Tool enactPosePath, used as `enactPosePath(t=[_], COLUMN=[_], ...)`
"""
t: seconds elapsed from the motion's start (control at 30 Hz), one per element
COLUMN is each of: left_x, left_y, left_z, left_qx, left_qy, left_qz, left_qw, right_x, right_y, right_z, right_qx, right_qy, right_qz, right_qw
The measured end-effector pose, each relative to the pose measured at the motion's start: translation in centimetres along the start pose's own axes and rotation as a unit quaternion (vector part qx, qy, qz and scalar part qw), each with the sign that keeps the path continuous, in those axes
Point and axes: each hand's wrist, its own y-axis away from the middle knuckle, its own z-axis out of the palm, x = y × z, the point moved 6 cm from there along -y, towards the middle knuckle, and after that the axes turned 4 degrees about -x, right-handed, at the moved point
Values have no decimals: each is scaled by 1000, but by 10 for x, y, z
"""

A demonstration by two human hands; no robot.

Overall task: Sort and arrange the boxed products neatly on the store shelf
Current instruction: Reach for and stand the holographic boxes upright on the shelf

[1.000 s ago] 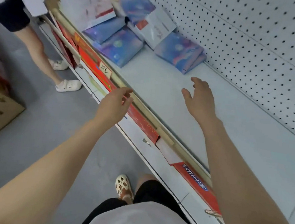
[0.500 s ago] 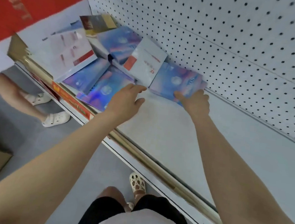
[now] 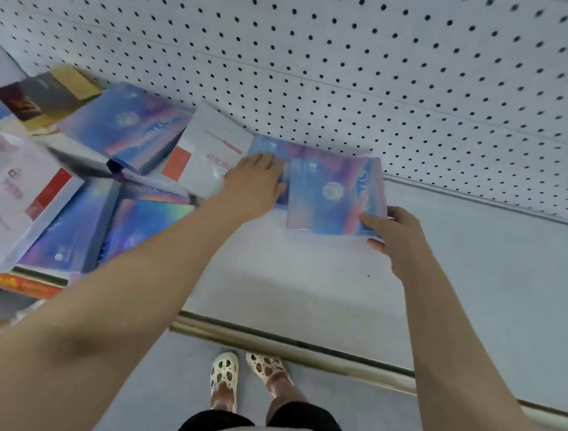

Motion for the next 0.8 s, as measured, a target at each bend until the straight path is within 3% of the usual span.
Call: enactPosePath(t=[0.13, 0.27, 0.33, 0.5, 0.67, 0.8], left_x=[10, 36, 54, 57, 35, 40], left_y=[10, 44, 66, 75, 38, 25], left_z=[26, 35, 41, 26, 30, 17], left_qx=[-79, -79, -68, 26, -104, -99], left_qy=[-50, -109, -132, -80, -34, -46], left_qz=[-26, -4, 15, 27, 0, 13], left_qw=[995, 991, 989, 996, 994, 994], right_x=[2, -6, -6, -12, -10, -7], right_y=[26, 47, 53, 59, 60, 66], right_z=[-39, -59, -58, -48, -43, -44], right_qx=[94, 237, 270, 255, 238, 266], right_qy=[-126, -84, -73, -38, -45, -76], right_qz=[-38, -126, -144, -177, -167, -171], right_qw=[987, 960, 949, 950, 956, 946])
